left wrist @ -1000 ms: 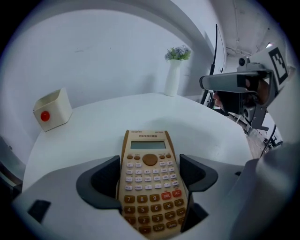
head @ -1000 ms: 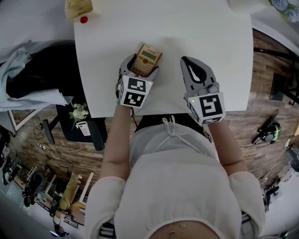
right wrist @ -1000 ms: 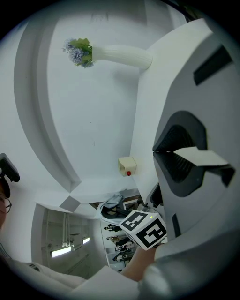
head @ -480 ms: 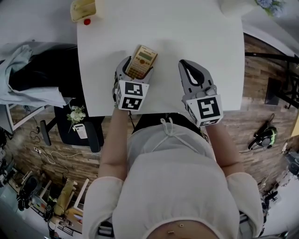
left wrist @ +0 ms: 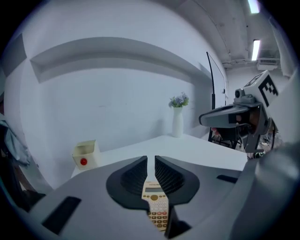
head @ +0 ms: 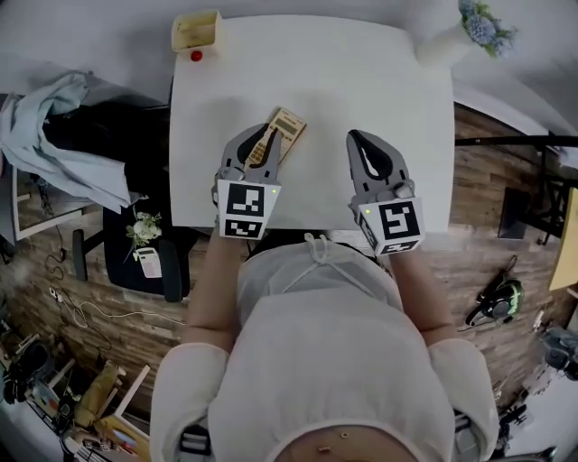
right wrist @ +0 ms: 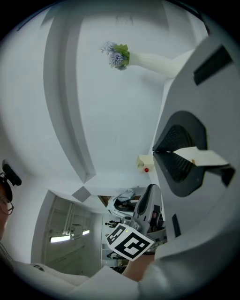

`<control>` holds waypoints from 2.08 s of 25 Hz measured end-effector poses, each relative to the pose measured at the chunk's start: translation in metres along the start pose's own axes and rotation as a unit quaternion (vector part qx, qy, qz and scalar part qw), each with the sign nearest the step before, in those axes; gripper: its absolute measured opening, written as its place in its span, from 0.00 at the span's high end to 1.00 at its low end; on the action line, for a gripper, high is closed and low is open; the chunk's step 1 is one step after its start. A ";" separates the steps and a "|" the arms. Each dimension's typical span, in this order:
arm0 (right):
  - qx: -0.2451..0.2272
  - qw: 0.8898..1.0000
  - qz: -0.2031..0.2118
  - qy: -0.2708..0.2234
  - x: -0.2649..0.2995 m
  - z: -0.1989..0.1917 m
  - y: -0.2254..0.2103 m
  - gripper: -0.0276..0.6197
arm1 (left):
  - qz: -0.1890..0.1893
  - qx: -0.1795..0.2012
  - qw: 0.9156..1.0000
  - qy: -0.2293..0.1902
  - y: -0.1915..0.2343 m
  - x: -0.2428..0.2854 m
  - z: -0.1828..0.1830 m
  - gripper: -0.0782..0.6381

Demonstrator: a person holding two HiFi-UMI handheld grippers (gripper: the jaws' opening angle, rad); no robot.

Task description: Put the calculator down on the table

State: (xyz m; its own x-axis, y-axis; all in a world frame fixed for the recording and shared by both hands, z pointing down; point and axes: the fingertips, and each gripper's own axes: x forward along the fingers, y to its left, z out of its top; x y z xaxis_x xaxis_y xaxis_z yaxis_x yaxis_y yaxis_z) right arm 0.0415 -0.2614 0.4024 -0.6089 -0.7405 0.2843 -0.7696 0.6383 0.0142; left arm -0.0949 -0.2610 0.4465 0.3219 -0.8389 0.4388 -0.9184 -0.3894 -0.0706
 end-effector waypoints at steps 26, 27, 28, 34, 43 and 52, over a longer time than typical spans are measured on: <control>-0.015 0.994 0.001 -0.110 -0.023 0.076 0.010 0.95 | -0.052 0.009 0.981 -0.186 0.027 -0.108 0.120 0.87; -0.016 0.994 -0.002 -0.111 -0.022 0.075 0.009 0.95 | -0.053 0.012 0.982 -0.182 0.027 -0.107 0.119 0.87; -0.017 0.994 -0.002 -0.111 -0.021 0.075 0.009 0.95 | -0.053 0.015 0.982 -0.178 0.026 -0.106 0.117 0.87; -0.025 0.995 0.001 -0.098 -0.017 0.070 0.008 0.95 | -0.058 0.003 0.983 -0.177 0.028 -0.100 0.116 0.87; -0.017 0.996 -0.006 -0.092 -0.017 0.065 0.006 0.95 | -0.066 -0.002 0.982 -0.175 0.025 -0.094 0.114 0.87; -0.010 0.996 -0.014 -0.089 -0.020 0.062 0.010 0.95 | -0.071 -0.014 0.981 -0.182 0.022 -0.096 0.113 0.87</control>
State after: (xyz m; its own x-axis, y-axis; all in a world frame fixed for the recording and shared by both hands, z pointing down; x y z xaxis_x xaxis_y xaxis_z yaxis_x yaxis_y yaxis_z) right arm 0.0341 -0.2539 0.3372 -0.6126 -0.7829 0.1082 -0.7842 0.6192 0.0401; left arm -0.1201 -0.2321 0.3012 0.5030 -0.8592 0.0932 -0.8627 -0.5056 -0.0051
